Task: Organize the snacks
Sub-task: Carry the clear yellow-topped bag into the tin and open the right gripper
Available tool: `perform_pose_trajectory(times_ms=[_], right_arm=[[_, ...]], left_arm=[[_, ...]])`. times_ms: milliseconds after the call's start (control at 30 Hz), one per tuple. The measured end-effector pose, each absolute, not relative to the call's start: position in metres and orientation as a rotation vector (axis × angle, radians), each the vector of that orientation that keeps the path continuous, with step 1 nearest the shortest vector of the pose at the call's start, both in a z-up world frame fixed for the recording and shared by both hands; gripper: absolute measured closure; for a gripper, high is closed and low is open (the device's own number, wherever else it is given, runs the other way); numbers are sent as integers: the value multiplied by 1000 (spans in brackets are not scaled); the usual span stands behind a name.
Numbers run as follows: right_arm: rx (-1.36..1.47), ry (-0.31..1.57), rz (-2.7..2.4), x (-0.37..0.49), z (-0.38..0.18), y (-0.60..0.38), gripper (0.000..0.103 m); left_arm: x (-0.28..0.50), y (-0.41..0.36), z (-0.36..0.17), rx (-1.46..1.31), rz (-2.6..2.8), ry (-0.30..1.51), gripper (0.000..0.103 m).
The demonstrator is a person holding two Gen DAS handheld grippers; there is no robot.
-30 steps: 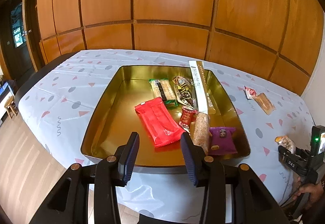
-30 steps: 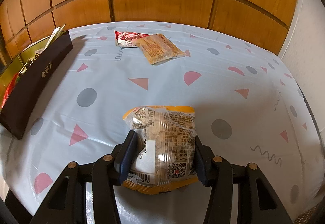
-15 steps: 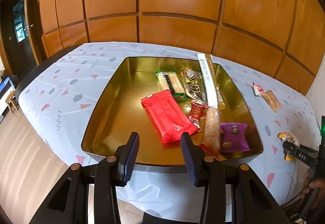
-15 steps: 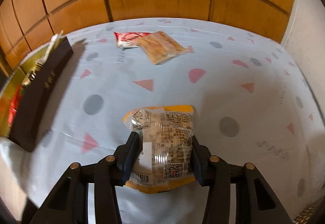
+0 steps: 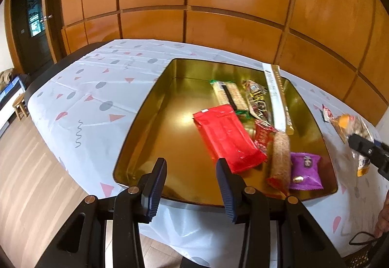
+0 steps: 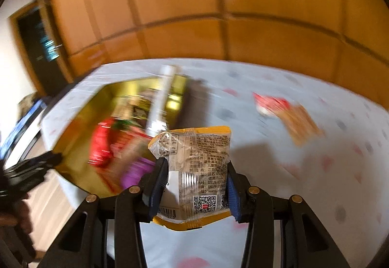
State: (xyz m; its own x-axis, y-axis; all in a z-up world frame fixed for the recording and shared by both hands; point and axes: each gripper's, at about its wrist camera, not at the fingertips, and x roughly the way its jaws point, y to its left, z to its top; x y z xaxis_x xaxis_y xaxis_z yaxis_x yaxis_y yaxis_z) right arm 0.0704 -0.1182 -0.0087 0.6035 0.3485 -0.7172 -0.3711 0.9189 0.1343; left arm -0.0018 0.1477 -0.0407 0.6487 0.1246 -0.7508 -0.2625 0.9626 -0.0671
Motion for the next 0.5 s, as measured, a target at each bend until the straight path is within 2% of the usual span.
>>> perform_pose_trajectory(times_ms=[300, 500], right_arm=[[-158, 814, 693, 79, -6, -19, 58], [-268, 914, 813, 80, -40, 30, 56]], left_arm=[[3, 176, -34, -241, 289, 810, 60], [7, 186, -38, -254, 300, 823, 60]])
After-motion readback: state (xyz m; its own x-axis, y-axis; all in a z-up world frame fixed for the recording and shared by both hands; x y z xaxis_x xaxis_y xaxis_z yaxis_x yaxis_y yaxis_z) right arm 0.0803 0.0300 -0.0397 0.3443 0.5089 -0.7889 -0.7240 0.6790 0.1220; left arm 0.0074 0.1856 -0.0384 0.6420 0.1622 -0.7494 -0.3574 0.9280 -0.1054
